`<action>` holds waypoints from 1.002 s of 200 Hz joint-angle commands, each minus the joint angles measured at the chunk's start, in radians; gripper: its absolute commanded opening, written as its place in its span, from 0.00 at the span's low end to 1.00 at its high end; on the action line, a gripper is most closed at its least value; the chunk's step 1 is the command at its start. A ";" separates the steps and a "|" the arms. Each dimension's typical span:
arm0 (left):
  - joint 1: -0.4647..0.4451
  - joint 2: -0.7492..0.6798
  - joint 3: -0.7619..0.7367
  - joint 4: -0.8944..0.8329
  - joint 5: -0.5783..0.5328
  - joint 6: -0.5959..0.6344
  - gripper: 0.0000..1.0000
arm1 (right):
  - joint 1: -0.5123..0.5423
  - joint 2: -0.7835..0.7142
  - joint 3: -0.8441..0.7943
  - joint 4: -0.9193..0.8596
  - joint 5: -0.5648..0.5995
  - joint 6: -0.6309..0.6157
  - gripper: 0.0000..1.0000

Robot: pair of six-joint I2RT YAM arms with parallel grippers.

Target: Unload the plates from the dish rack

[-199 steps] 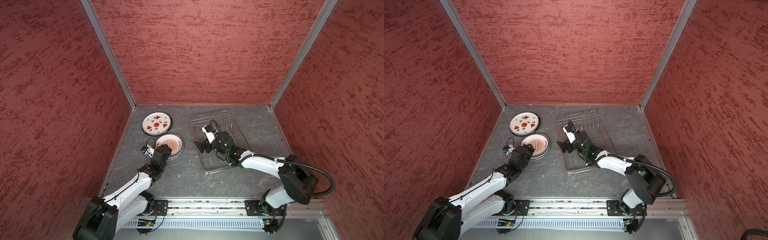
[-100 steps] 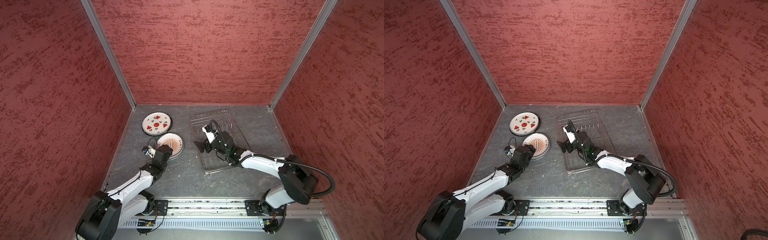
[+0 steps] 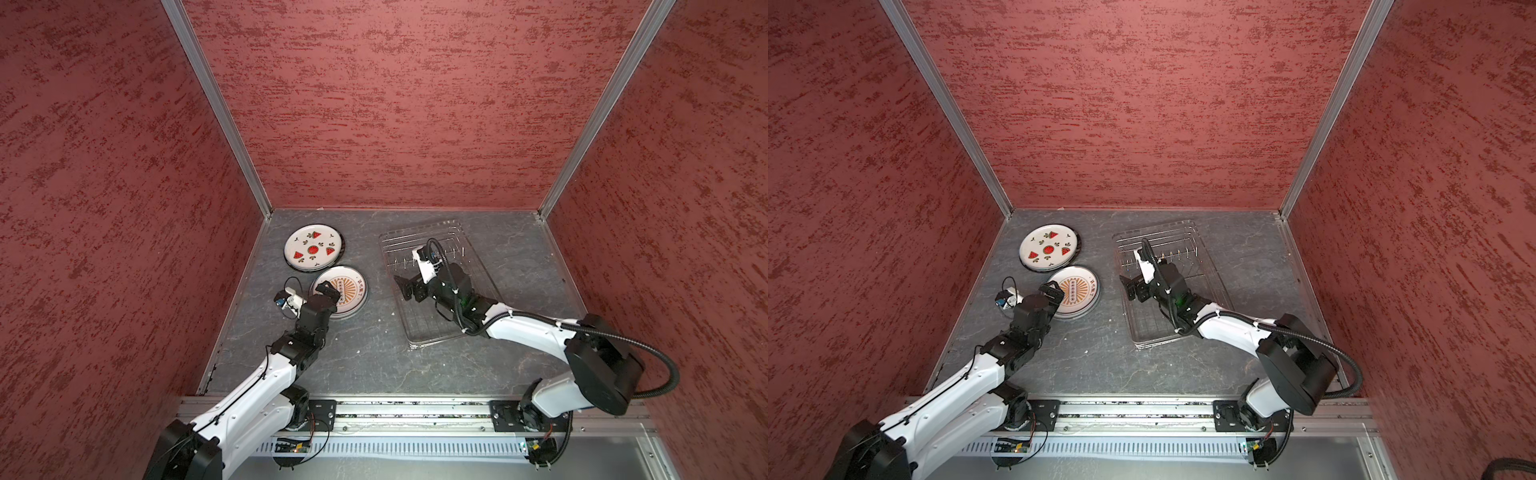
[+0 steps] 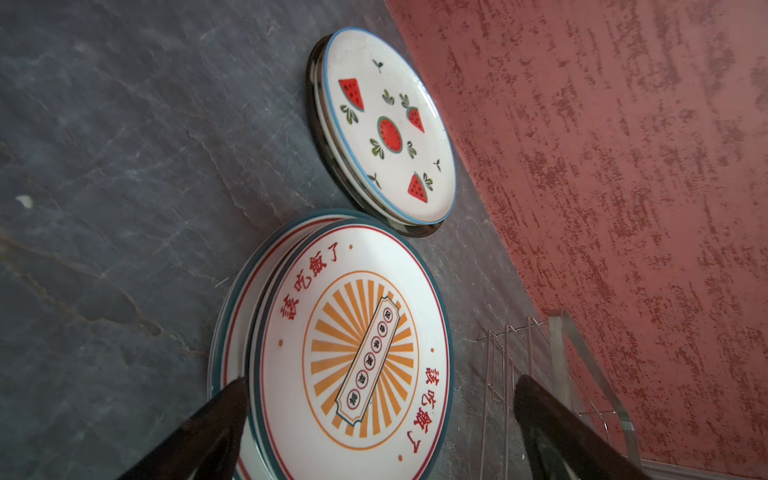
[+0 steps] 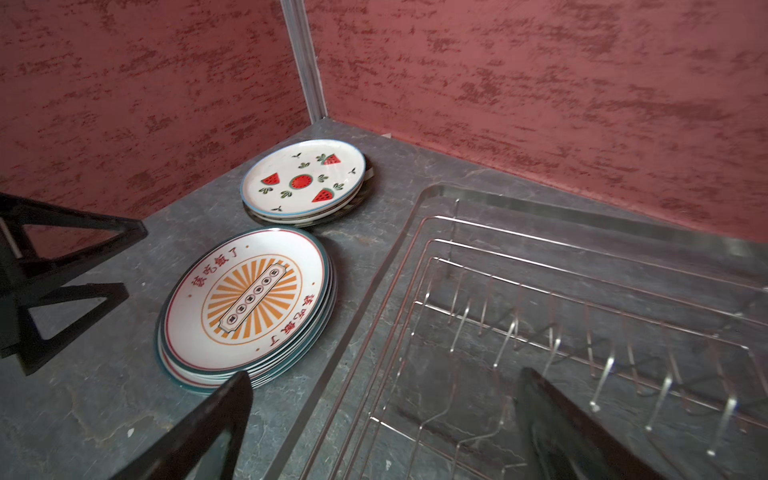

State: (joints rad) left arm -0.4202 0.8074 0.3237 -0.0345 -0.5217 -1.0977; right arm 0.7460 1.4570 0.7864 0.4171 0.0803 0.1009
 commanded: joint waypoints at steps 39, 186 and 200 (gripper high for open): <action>0.135 -0.031 0.109 0.120 0.216 0.436 0.99 | -0.291 -0.149 0.060 -0.113 0.044 0.222 0.99; 0.422 0.391 0.238 0.320 0.020 0.896 0.99 | -0.875 -0.080 -0.196 -0.073 0.268 0.153 0.98; 0.431 0.453 0.186 0.471 0.070 0.955 0.99 | -0.873 -0.076 -0.259 0.048 0.227 0.126 0.97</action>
State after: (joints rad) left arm -0.0006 1.1912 0.5713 0.2115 -0.4736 -0.2687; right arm -0.1238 1.3712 0.6071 0.2527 0.3054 0.2951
